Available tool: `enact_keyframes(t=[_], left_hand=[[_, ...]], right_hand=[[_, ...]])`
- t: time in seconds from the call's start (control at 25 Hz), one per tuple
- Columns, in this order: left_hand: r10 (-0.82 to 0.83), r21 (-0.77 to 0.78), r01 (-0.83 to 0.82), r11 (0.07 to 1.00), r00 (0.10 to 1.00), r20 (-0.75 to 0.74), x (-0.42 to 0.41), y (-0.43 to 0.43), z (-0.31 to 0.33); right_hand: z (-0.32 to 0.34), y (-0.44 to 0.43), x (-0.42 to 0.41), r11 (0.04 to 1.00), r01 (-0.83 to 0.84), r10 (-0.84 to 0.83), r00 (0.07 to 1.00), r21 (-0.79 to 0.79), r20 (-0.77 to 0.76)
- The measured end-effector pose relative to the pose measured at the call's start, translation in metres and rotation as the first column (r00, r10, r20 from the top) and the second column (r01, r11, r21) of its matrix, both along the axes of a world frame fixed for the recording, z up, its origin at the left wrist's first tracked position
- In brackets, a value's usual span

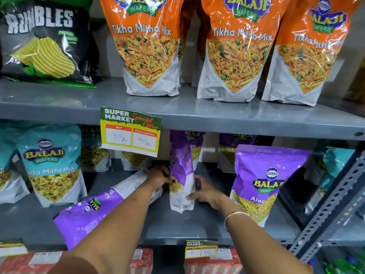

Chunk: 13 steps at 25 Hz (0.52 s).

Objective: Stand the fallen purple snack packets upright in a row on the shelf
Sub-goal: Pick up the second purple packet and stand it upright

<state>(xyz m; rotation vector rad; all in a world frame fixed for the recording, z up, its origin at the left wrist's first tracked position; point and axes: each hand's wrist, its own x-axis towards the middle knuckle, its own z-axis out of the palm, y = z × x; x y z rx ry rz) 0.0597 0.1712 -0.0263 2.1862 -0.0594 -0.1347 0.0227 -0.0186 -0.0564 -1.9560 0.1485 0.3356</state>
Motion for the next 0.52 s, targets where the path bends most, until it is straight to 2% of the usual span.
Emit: enact_keyframes(t=[0.08, 0.2, 0.28, 0.32, 0.44, 0.52], left_hand=[[-0.029, -0.033, 0.031, 0.999, 0.997, 0.068, 0.000, -0.010, -0.003], [-0.112, -0.233, 0.107, 0.967, 0.994, -0.008, -0.003, -0.022, -0.005], [-0.144, -0.300, 0.121, 0.946, 0.988, -0.056, -0.003, -0.023, -0.001], [-0.169, -0.292, 0.135, 0.947, 0.981, -0.093, -0.003, -0.020, 0.004], [-0.204, -0.113, 0.183, 0.976, 0.958, -0.204, 0.002, -0.008, 0.010], [-0.144, -0.052, 0.138, 0.989, 0.980, -0.136, 0.006, -0.003, 0.010]], right_hand=[[-0.012, 0.010, 0.003, 0.999, 0.028, -0.029, 0.998, 0.020, 0.051], [-0.007, 0.027, -0.008, 0.993, 0.110, -0.114, 0.981, 0.036, 0.156], [-0.003, 0.028, -0.010, 0.987, 0.140, -0.154, 0.971, 0.083, 0.183], [-0.002, 0.024, -0.008, 0.985, 0.141, -0.158, 0.969, 0.101, 0.190], [0.000, 0.008, 0.001, 0.992, 0.115, -0.126, 0.962, 0.059, 0.240], [-0.002, -0.004, 0.010, 0.991, 0.102, -0.122, 0.958, 0.089, 0.259]])
